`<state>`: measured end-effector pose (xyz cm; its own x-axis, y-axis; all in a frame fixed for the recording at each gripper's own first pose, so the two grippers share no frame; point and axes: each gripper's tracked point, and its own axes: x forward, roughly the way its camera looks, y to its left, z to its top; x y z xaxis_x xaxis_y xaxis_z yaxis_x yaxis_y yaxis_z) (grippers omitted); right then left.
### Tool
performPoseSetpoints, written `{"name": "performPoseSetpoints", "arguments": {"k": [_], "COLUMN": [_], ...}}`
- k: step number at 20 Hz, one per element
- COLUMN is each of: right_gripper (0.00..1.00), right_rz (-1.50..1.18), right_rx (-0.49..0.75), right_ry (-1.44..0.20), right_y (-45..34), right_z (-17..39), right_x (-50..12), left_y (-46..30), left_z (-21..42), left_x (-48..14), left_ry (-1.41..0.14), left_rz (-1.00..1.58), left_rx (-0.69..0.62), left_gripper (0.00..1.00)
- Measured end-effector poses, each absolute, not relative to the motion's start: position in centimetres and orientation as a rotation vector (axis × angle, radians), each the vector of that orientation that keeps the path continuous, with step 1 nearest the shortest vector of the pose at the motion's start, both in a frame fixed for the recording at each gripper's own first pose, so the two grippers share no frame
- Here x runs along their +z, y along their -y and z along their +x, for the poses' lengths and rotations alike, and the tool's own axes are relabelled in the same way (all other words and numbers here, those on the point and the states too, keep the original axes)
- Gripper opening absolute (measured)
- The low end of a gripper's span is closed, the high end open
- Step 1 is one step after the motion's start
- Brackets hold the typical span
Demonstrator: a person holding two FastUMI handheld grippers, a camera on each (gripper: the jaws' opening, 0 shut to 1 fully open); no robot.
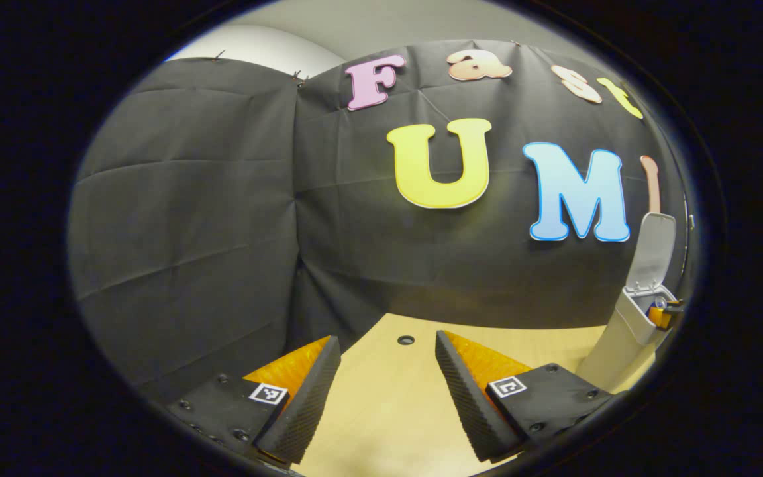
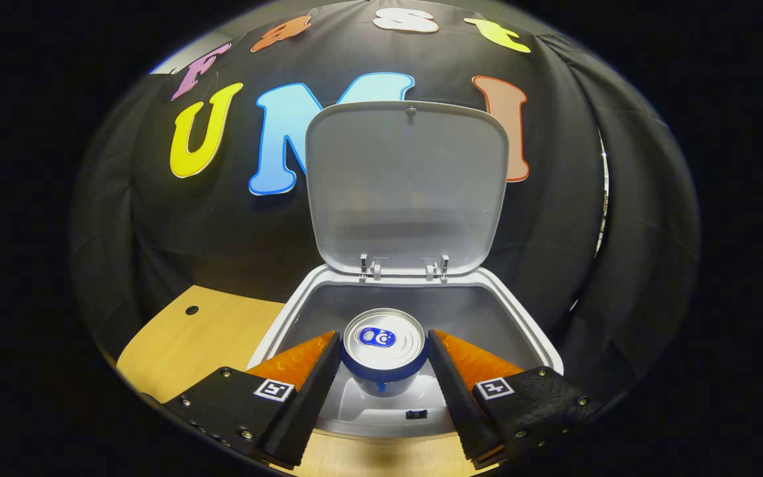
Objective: Press the lid of the desktop garbage bin to open it, pick up the crumpled paper on the desktop and throw it into the bin, then pick up the pop can on the desktop and drop it into the bin, and finally close the garbage bin lid.
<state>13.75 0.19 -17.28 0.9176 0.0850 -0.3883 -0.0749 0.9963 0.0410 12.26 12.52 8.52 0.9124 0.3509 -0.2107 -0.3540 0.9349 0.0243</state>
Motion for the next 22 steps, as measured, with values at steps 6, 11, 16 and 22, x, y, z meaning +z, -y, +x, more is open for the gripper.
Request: {"name": "performPoseSetpoints", "arguments": {"k": [6,11,16,22], "right_gripper": [0.85,0.85,0.95,0.96], "right_rz": [0.026,0.032,0.03,0.034], "right_rx": [0.089,0.089,0.072,0.073], "right_ry": [-0.398,-0.402,-0.402,-0.403], "right_y": [-0.6,-0.63,-0.17,-0.15], "right_z": [14.03,14.03,13.95,14.07], "right_x": [-17.18,-17.27,-17.25,-17.37], "left_y": [-12.89,-12.98,-12.81,-12.74], "left_z": [12.04,12.05,12.24,12.41], "left_x": [8.37,8.26,8.19,8.24], "left_ry": [-0.217,-0.22,-0.22,-0.22], "left_rz": [-0.014,-0.018,-0.016,-0.018], "left_rx": [0.374,0.372,0.368,0.364], "left_gripper": [1.0,1.0,0.95,0.95]}}
